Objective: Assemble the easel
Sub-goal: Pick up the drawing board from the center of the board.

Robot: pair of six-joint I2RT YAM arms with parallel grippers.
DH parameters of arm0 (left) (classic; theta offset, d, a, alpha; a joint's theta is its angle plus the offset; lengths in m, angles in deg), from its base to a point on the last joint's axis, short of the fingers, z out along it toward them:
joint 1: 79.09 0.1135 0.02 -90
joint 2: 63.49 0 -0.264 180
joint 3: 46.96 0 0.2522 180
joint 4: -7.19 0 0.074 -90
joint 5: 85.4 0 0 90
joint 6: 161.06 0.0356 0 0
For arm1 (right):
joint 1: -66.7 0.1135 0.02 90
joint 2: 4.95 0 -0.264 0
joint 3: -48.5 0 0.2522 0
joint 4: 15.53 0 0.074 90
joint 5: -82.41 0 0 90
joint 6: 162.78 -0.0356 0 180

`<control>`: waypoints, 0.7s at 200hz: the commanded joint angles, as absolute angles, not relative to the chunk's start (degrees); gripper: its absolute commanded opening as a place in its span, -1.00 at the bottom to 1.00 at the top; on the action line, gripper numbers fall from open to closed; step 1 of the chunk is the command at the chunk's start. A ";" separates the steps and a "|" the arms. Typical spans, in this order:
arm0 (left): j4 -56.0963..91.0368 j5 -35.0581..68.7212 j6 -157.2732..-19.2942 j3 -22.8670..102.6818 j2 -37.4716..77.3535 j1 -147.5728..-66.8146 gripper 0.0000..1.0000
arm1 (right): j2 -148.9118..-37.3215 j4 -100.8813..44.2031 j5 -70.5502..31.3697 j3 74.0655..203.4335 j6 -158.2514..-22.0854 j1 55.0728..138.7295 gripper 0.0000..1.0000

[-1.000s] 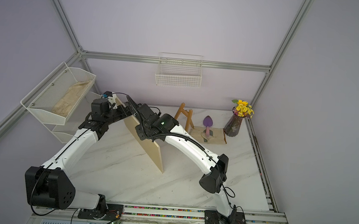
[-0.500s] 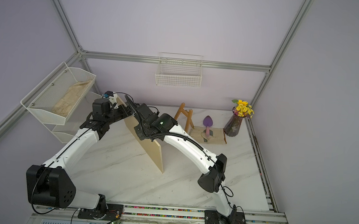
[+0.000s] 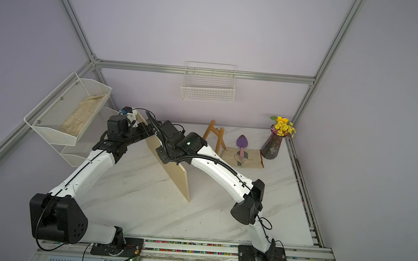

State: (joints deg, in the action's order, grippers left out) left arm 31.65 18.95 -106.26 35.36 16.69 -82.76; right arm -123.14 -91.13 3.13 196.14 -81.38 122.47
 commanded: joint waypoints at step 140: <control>35.61 18.95 -105.05 36.00 5.78 -83.31 0.99 | -107.54 -83.31 -7.03 190.09 -80.51 112.70 -1.00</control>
